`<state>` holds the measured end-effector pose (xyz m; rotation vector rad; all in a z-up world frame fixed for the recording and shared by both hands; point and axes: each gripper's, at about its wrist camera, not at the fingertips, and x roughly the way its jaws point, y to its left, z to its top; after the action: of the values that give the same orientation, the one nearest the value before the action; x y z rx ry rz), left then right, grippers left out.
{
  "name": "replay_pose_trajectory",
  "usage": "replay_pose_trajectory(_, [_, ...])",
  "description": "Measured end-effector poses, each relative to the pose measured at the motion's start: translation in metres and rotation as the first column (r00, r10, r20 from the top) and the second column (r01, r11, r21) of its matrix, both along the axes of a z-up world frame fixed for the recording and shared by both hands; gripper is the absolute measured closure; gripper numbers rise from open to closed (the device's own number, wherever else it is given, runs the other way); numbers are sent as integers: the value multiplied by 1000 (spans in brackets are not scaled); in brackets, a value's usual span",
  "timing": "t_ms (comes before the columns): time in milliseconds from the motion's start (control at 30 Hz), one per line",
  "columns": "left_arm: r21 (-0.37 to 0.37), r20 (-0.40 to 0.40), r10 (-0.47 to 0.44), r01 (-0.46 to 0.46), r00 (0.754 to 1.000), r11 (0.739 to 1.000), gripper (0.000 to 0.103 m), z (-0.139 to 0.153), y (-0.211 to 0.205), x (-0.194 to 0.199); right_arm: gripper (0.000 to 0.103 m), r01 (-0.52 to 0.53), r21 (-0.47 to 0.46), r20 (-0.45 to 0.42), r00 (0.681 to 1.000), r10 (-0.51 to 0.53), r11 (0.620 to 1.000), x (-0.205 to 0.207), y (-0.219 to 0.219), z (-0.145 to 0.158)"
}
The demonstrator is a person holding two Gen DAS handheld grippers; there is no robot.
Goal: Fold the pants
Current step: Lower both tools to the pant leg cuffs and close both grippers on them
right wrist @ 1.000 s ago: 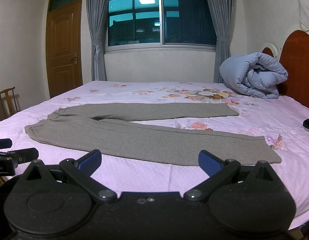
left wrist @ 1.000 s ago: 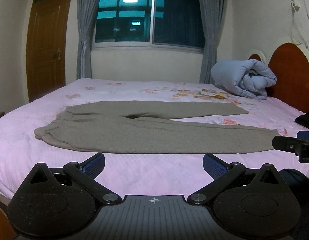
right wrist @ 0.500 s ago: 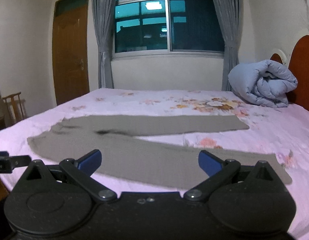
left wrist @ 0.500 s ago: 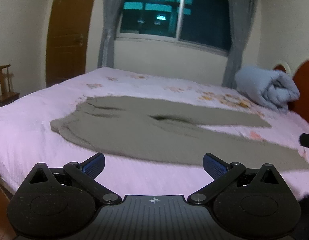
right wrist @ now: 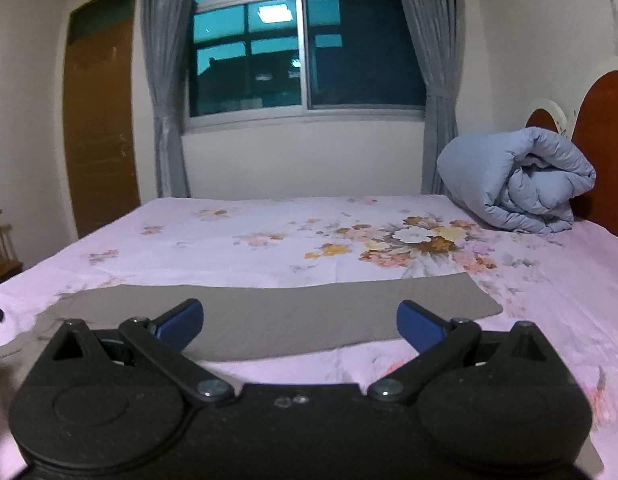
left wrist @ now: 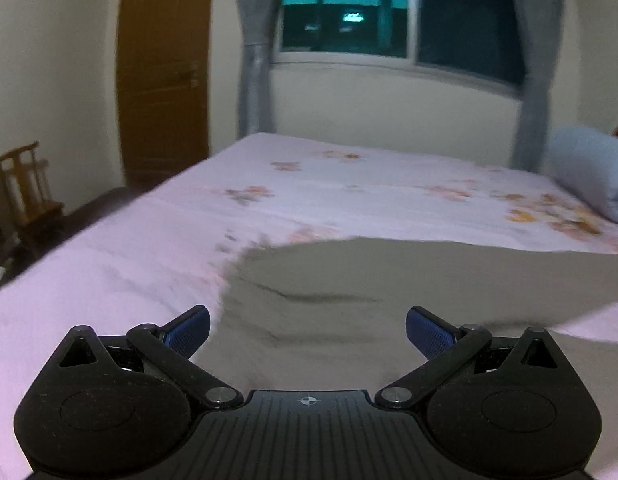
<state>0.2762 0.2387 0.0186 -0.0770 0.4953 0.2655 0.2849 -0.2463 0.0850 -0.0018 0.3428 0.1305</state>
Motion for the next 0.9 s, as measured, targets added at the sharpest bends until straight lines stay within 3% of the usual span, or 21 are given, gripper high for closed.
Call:
replay_pose_trajectory(133, [1, -34, 47, -47, 998, 999, 0, -12, 43, 72, 6, 23, -6, -28, 999, -23, 1000, 60, 3, -7])
replay_pose_trajectory(433, [-183, -111, 8, -28, 994, 983, 0, -66, 104, 198, 6, 37, -8, -135, 990, -38, 999, 188, 14, -50])
replay_pose_trajectory(633, [-158, -206, 23, -57, 978, 986, 1, -99, 110, 249, 6, 24, -7, -176, 984, -25, 1000, 221, 15, -75])
replay_pose_trajectory(733, [-199, -239, 36, -85, 970, 976, 1, -112, 117, 268, 6, 19, -6, -185, 983, -20, 1000, 224, 13, -81])
replay_pose_trajectory(800, [-203, -232, 33, -81, 972, 976, 47, -112, 117, 268, 6, 23, -7, -186, 982, -24, 1000, 226, 10, -81])
replay_pose_trajectory(833, [-195, -241, 13, -62, 970, 979, 50, -110, 113, 268, 6, 27, -2, -186, 982, -27, 1000, 228, 7, -81])
replay_pose_trajectory(867, [-181, -235, 7, -50, 972, 982, 64, -109, 109, 267, 6, 28, 4, -185, 982, -27, 1000, 229, 5, -80])
replay_pose_trajectory(900, [-194, -220, -26, -17, 975, 981, 67, -108, 106, 264, 6, 26, 10, -183, 983, -24, 1000, 230, 2, -80])
